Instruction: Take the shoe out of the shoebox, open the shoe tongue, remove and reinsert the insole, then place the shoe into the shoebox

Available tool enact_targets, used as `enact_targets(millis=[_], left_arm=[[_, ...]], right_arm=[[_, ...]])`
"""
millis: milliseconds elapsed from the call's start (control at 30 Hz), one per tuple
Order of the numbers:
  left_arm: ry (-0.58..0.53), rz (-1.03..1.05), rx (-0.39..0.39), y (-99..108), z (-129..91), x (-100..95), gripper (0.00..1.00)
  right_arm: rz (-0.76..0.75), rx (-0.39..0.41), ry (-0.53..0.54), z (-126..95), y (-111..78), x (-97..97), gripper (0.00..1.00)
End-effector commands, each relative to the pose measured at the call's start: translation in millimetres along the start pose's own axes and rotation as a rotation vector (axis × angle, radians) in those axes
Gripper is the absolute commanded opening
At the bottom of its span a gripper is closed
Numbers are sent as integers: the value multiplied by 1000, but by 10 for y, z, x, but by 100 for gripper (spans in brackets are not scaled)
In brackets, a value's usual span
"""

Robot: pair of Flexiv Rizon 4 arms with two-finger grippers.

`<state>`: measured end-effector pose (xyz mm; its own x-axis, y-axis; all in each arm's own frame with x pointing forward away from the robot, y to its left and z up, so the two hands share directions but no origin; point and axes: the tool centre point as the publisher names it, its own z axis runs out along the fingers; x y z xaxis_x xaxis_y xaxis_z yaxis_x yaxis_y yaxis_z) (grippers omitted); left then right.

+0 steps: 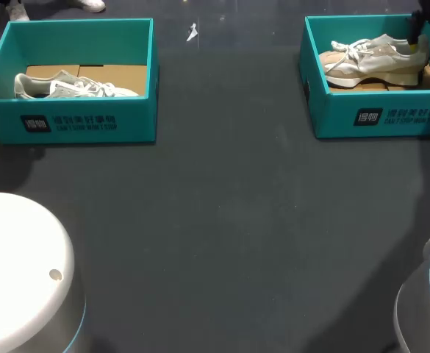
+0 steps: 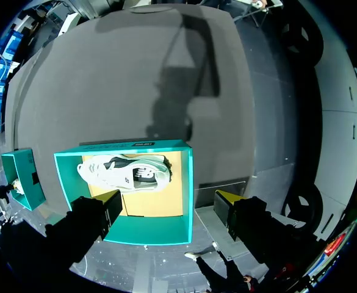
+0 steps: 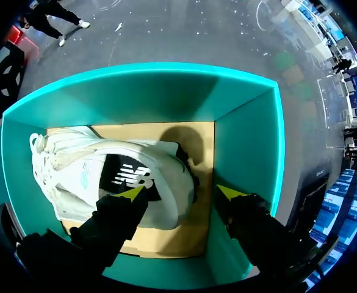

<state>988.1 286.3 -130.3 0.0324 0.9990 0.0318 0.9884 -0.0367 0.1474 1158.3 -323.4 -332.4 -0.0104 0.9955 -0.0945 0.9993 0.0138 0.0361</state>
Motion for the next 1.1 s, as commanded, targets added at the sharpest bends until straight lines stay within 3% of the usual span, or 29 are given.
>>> enact_targets(millis=[33,233,900,1000,1067,1100], left_arm=[[3,1,0,-7,-8,1,100],[3,1,0,-7,-8,1,100],[3,1,0,-7,-8,1,100],[3,1,0,-7,-8,1,100],[3,1,0,-7,-8,1,100],[3,1,0,-7,-8,1,100]], right_arm=[[9,-4,1,85,0,15,70],[14,8,4,177,17,25,73],[26,51,17,401,46,40,68],[26,57,20,419,44,48,63],[27,61,21,429,41,50,50],[29,64,21,435,39,50,48]])
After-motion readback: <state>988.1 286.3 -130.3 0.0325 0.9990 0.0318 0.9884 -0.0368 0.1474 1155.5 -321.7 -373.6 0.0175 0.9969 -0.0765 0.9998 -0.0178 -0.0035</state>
